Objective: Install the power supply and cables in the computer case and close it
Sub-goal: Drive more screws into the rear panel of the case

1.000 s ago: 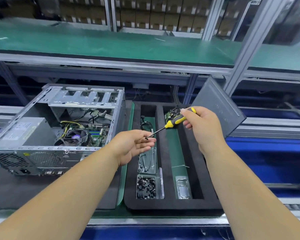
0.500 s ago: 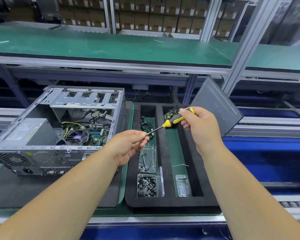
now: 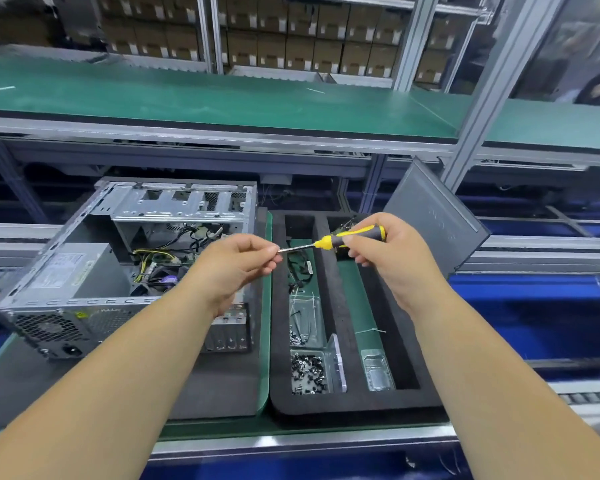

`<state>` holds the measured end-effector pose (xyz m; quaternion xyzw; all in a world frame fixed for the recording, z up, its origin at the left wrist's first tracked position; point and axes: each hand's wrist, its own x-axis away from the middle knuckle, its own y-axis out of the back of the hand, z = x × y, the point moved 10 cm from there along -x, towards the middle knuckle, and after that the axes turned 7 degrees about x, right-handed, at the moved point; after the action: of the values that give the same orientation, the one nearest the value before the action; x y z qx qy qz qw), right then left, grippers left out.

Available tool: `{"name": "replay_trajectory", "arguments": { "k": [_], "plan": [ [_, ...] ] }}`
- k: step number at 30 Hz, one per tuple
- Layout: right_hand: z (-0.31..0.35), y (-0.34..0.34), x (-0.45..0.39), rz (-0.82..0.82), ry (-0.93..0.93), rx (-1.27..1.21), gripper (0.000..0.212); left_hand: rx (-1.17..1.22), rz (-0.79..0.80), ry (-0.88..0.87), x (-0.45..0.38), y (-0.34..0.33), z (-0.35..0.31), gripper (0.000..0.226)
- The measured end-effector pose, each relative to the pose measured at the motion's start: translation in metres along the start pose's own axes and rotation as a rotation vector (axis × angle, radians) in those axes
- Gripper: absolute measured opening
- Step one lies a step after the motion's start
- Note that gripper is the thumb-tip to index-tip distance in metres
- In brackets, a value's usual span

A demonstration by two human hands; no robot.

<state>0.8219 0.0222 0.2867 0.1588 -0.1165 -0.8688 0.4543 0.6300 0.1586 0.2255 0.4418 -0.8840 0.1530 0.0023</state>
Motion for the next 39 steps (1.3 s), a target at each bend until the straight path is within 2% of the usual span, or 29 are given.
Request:
{"name": "replay_trajectory", "arguments": {
  "k": [4, 8, 12, 15, 16, 18, 21, 24, 29, 35, 39],
  "plan": [
    [0.014, -0.052, -0.005, 0.127, -0.039, 0.025, 0.015, -0.040, 0.001, -0.120, 0.000, 0.045, -0.033, 0.007],
    [0.026, -0.118, -0.008, 0.263, -0.029, 0.205, 0.030, -0.075, 0.033, -0.142, -0.004, 0.088, -0.055, 0.009],
    [0.030, -0.169, -0.015, 0.299, -0.047, 0.304, 0.015, -0.147, 0.027, -0.162, -0.015, 0.127, -0.071, 0.010],
    [0.030, -0.195, -0.019, 0.290, -0.100, 0.314, 0.015, -0.209, 0.019, -0.087, -0.031, 0.155, -0.068, 0.022],
    [0.031, -0.201, -0.020, 0.281, -0.118, 0.317, 0.016, -0.302, 0.013, -0.048, -0.036, 0.165, -0.064, 0.026],
    [0.032, -0.213, -0.022, 0.260, -0.150, 0.299, 0.017, -0.652, 0.022, -0.011, -0.046, 0.183, -0.057, 0.029],
    [0.030, -0.225, -0.025, 0.226, -0.196, 0.273, 0.018, -1.201, 0.161, -0.008, -0.055, 0.192, -0.042, 0.024],
    [0.028, -0.233, -0.023, 0.175, -0.237, 0.263, 0.018, -1.380, 0.369, 0.063, -0.058, 0.188, -0.013, 0.025],
    [0.029, -0.239, -0.014, 0.089, -0.274, 0.255, 0.018, -1.384, 0.505, 0.090, -0.055, 0.188, 0.012, 0.026],
    [0.034, -0.232, 0.010, -0.009, -0.256, 0.212, 0.022, -1.323, 0.476, 0.067, -0.048, 0.188, 0.012, 0.023],
    [0.035, -0.220, 0.030, -0.023, -0.251, 0.183, 0.021, -1.329, 0.403, 0.047, -0.043, 0.185, 0.007, 0.025]
  ]
}}
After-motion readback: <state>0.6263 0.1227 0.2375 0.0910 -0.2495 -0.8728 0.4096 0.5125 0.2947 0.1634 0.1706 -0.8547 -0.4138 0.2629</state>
